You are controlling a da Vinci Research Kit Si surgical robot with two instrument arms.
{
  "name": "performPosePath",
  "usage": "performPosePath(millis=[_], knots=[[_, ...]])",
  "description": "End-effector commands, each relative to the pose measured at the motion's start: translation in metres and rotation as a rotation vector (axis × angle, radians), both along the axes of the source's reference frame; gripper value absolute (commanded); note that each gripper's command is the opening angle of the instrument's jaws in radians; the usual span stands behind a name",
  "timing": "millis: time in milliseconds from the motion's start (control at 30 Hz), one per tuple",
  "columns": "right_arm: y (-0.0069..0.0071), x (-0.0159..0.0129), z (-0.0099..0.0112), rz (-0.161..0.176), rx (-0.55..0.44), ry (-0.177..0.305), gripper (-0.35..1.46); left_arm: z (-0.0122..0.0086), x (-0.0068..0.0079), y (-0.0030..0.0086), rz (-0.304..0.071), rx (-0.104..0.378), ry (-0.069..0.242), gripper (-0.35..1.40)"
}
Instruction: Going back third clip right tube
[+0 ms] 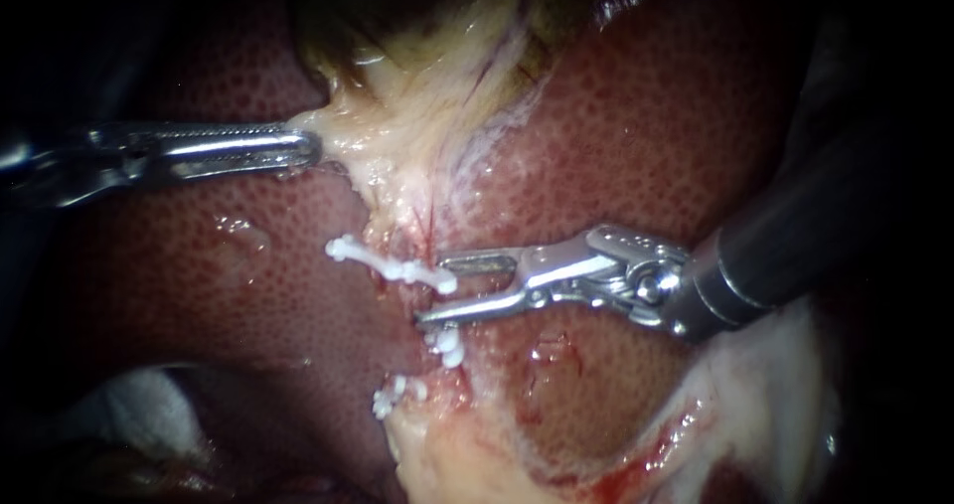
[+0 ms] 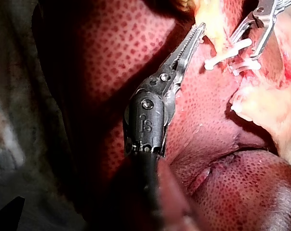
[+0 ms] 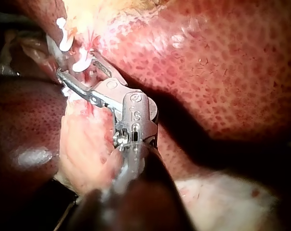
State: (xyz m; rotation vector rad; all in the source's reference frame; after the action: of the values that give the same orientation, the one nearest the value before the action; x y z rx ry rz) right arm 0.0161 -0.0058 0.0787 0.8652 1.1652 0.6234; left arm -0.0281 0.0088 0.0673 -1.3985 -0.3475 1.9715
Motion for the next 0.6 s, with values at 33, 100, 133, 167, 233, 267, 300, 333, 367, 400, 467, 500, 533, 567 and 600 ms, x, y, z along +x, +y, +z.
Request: performPosePath(millis=[33, 100, 133, 167, 233, 267, 300, 333, 367, 400, 467, 500, 533, 567, 600], knots=[[0.0001, -0.0001, -0.0001, 0.002, 0.000, 0.001, 0.49, 0.0000, 0.0000, 0.0000, 0.000, 0.000, 0.000, -0.35], [0.0002, -0.0002, 0.0000, 0.002, 0.000, 0.001, 0.49, 0.0000, 0.0000, 0.0000, 0.000, 0.000, 0.000, -0.35], [0.0003, -0.0002, 0.0000, 0.002, 0.000, 0.000, 0.49, 0.0000, 0.0000, 0.0000, 0.000, 0.000, 0.000, -0.35], [0.0004, -0.0003, 0.0001, 0.003, 0.001, 0.000, 0.49, 0.0000, 0.0000, 0.0000, 0.000, -0.001, 0.000, -0.35], [0.0008, -0.0007, 0.0001, 0.016, -0.002, -0.008, 0.50, 0.0000, 0.0000, 0.0000, 0.000, -0.001, 0.000, -0.35], [0.0011, -0.0010, 0.0001, 0.023, -0.003, -0.012, 0.50, 0.0000, 0.0000, 0.0000, 0.000, -0.001, 0.000, -0.35], [0.0015, -0.0016, 0.0000, 0.030, -0.003, -0.017, 0.50, 0.0000, 0.0001, 0.0000, 0.000, 0.000, 0.000, -0.35], [0.0019, -0.0021, -0.0001, 0.036, -0.009, -0.020, 0.50, 0.0000, 0.0001, 0.0000, 0.000, 0.000, 0.000, -0.35], [0.0022, -0.0028, -0.0003, 0.037, -0.025, -0.019, 0.50, 0.0000, 0.0002, 0.0000, 0.001, 0.000, 0.000, -0.35], [0.0027, -0.0036, -0.0006, 0.039, -0.046, -0.018, 0.50, 0.0000, 0.0002, 0.0000, 0.001, 0.000, 0.000, -0.35], [0.0033, -0.0049, -0.0011, 0.034, -0.088, -0.011, 0.50, 0.0000, 0.0003, 0.0000, 0.001, 0.000, 0.000, -0.35], [0.0035, -0.0055, -0.0013, 0.028, -0.114, -0.003, 0.50, 0.0000, 0.0003, 0.0001, 0.001, 0.000, 0.000, -0.35], [0.0036, -0.0063, -0.0017, 0.021, -0.134, 0.004, 0.50, 0.0000, 0.0003, 0.0001, 0.001, 0.000, 0.000, -0.35], [0.0037, -0.0068, -0.0019, 0.015, -0.150, 0.009, 0.50, 0.0001, 0.0003, 0.0001, 0.001, 0.000, -0.001, -0.35], [0.0037, -0.0073, -0.0021, 0.009, -0.166, 0.015, 0.50, 0.0001, 0.0003, 0.0001, -0.001, -0.001, 0.001, -0.35]])
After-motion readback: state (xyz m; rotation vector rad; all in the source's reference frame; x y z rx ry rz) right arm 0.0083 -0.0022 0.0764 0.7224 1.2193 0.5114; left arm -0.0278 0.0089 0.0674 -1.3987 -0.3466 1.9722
